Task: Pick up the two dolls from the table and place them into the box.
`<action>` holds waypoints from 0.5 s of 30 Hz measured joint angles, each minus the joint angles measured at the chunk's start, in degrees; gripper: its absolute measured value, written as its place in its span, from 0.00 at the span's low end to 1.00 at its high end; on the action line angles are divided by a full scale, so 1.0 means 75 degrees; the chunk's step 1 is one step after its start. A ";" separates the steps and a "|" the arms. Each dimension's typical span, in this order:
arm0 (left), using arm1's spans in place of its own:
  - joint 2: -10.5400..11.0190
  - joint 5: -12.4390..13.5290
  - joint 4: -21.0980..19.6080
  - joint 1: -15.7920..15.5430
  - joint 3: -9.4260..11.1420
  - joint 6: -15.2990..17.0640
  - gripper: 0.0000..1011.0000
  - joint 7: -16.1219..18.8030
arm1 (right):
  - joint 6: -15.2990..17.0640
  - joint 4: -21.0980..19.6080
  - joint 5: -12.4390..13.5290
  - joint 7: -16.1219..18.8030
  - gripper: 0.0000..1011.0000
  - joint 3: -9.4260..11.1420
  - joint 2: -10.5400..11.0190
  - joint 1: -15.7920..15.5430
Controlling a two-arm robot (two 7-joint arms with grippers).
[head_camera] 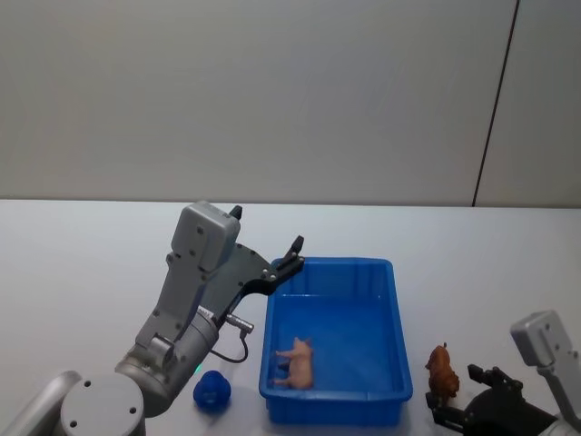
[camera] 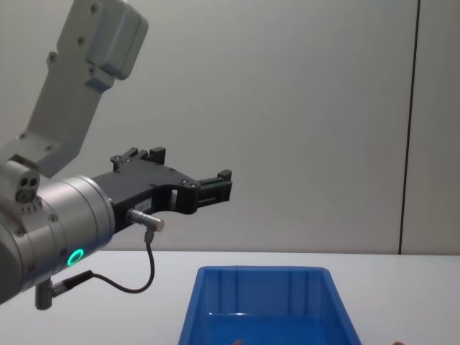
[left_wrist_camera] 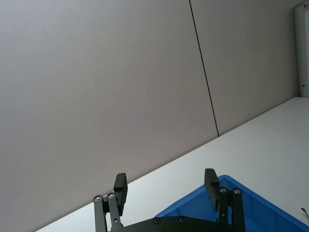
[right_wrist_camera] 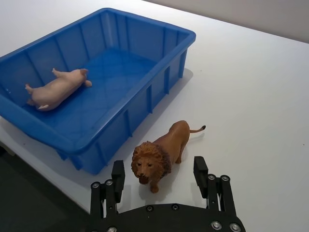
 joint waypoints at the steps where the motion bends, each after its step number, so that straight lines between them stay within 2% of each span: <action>1: 0.0000 0.0000 0.0000 0.0000 0.0000 0.0000 0.99 0.0000 | 0.0000 0.0021 -0.0001 -0.0016 0.88 -0.0006 -0.0016 0.0016; 15: 0.0000 0.0000 0.0000 0.0000 0.0000 0.0000 0.99 0.0000 | 0.0044 0.0464 -0.0016 -0.0343 0.49 -0.0092 -0.0321 0.0340</action>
